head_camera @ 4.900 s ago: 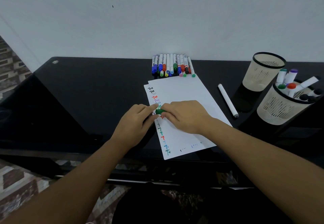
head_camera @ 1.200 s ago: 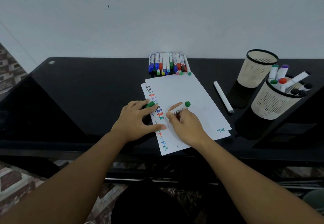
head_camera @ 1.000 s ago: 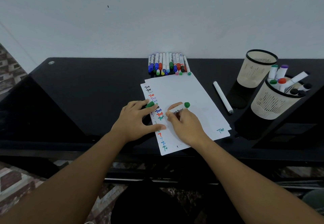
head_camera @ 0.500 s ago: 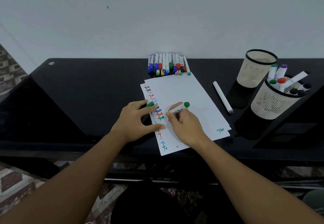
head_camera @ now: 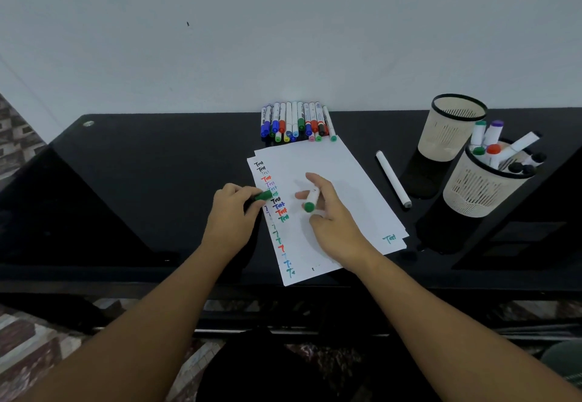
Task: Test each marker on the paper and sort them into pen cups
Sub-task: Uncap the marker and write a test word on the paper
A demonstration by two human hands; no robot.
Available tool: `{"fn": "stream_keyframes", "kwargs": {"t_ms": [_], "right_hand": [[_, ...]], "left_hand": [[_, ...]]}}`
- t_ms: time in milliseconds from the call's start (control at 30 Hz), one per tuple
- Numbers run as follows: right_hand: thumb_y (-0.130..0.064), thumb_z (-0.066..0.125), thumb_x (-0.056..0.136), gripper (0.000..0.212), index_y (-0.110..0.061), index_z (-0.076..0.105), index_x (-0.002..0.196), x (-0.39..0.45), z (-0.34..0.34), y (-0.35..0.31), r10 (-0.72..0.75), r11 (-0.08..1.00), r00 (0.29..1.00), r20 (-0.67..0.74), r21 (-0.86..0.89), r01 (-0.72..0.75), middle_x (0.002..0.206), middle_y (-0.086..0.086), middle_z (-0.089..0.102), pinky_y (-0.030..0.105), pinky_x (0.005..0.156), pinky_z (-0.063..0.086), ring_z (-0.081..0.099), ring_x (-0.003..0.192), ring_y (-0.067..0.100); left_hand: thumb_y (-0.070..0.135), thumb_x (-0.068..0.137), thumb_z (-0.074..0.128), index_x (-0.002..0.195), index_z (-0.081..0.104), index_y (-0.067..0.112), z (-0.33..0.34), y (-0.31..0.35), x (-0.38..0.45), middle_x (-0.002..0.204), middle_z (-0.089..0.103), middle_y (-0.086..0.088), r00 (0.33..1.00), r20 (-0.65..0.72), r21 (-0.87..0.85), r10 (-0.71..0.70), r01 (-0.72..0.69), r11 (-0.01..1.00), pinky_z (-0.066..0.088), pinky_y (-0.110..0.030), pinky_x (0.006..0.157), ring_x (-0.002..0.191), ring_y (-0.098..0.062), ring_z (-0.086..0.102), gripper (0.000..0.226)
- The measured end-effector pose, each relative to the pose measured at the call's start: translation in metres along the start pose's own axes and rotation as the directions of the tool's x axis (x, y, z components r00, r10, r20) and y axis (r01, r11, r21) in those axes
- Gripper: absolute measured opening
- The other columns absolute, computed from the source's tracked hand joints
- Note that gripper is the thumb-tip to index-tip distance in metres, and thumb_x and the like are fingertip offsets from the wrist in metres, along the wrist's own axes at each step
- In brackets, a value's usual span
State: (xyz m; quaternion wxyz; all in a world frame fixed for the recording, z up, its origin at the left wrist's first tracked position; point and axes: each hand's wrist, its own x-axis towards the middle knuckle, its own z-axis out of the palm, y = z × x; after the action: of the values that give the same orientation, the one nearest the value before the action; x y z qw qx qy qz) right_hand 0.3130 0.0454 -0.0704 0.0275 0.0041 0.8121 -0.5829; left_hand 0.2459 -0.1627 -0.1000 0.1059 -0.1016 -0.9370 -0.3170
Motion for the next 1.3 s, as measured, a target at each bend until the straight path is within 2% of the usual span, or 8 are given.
{"fn": "stream_keyframes", "kwargs": {"t_ms": [67, 167, 300, 400, 533, 700, 967, 1300], "right_hand": [[0.005, 0.038, 0.100, 0.072, -0.046, 0.036, 0.151, 0.003, -0.005, -0.004, 0.023, 0.997, 0.998, 0.062, 0.068, -0.027, 0.138, -0.018, 0.055, 0.013, 0.094, 0.037, 0.046, 0.124, -0.011], [-0.012, 0.035, 0.106, 0.049, -0.039, 0.050, 0.145, 0.007, -0.012, -0.012, 0.012, 0.987, 0.999, 0.040, 0.162, -0.018, 0.137, -0.008, 0.060, 0.029, 0.104, 0.036, 0.054, 0.128, 0.009], [-0.021, 0.045, 0.109, 0.031, -0.040, 0.056, 0.131, 0.014, -0.021, -0.017, -0.005, 0.994, 1.000, -0.030, 0.110, 0.008, 0.118, -0.001, 0.069, 0.036, 0.087, 0.057, 0.072, 0.077, 0.013], [-0.027, 0.052, 0.107, 0.046, -0.045, 0.030, 0.143, 0.021, -0.030, -0.015, -0.021, 0.972, 0.996, 0.089, -0.232, 0.042, 0.121, 0.003, 0.067, 0.039, 0.084, 0.056, 0.068, 0.073, 0.014], [-0.031, 0.052, 0.107, 0.023, -0.026, 0.047, 0.128, 0.028, -0.036, -0.014, -0.088, 0.718, 0.989, 0.121, -0.680, 0.147, 0.111, 0.000, 0.068, 0.038, 0.077, 0.053, 0.063, 0.090, 0.021], [-0.032, 0.054, 0.106, 0.020, -0.031, 0.057, 0.126, 0.034, -0.038, -0.013, -0.161, 0.677, 0.977, 0.139, -0.705, 0.212, 0.108, -0.006, 0.065, 0.033, 0.071, 0.044, 0.058, 0.088, 0.016], [-0.033, 0.054, 0.106, 0.018, -0.037, 0.056, 0.123, 0.038, -0.029, -0.012, -0.205, 0.637, 0.951, 0.231, -0.707, 0.309, 0.110, -0.008, 0.064, 0.040, 0.088, 0.045, 0.056, 0.092, 0.015], [-0.041, 0.042, 0.109, 0.024, -0.029, 0.047, 0.130, 0.033, -0.026, -0.008, -0.232, 0.589, 0.934, 0.272, -0.725, 0.358, 0.117, -0.009, 0.062, 0.042, 0.094, 0.033, 0.054, 0.090, 0.014]], "left_hand": [[0.033, 0.100, 0.061, 0.128, 0.067, 0.024, 0.000, 0.001, -0.001, 0.115, 0.059, 0.007, 0.999, -0.020, -0.010, 0.029, -0.029, 1.000, 0.043, -0.027, 0.087, 0.107, -0.010, 0.047, 0.030], [0.031, 0.102, 0.058, 0.130, 0.066, 0.024, -0.001, 0.002, -0.001, 0.117, 0.066, 0.008, 0.998, -0.047, -0.026, 0.051, -0.053, 0.998, 0.044, -0.026, 0.084, 0.103, -0.009, 0.052, 0.030], [0.031, 0.103, 0.056, 0.133, 0.065, 0.024, -0.001, 0.003, -0.003, 0.119, 0.069, 0.009, 0.995, -0.041, -0.018, 0.092, -0.093, 0.996, 0.050, -0.029, 0.082, 0.097, -0.008, 0.057, 0.032], [0.029, 0.103, 0.057, 0.132, 0.065, 0.022, -0.002, 0.004, -0.005, 0.120, 0.070, 0.008, 0.991, -0.050, -0.041, 0.125, -0.127, 0.991, 0.054, -0.036, 0.085, 0.098, -0.009, 0.059, 0.031], [0.029, 0.102, 0.058, 0.131, 0.065, 0.022, -0.002, 0.005, -0.007, 0.119, 0.070, 0.008, 0.986, -0.065, -0.035, 0.154, -0.156, 0.987, 0.055, -0.038, 0.083, 0.096, -0.009, 0.059, 0.030], [0.027, 0.102, 0.059, 0.130, 0.065, 0.021, -0.002, 0.008, -0.009, 0.114, 0.071, 0.005, 0.977, -0.057, -0.001, 0.208, -0.208, 0.978, 0.055, -0.039, 0.079, 0.094, -0.011, 0.060, 0.030], [0.022, 0.100, 0.063, 0.131, 0.066, 0.018, -0.001, 0.006, -0.012, 0.113, 0.072, 0.002, 0.944, -0.029, 0.071, 0.329, -0.327, 0.942, 0.044, -0.023, 0.074, 0.091, -0.012, 0.058, 0.031], [0.014, 0.095, 0.070, 0.126, 0.069, 0.009, -0.001, 0.008, -0.017, 0.106, 0.074, -0.006, 0.895, -0.064, 0.109, 0.441, -0.433, 0.895, 0.048, -0.029, 0.075, 0.086, -0.022, 0.065, 0.031]]}}
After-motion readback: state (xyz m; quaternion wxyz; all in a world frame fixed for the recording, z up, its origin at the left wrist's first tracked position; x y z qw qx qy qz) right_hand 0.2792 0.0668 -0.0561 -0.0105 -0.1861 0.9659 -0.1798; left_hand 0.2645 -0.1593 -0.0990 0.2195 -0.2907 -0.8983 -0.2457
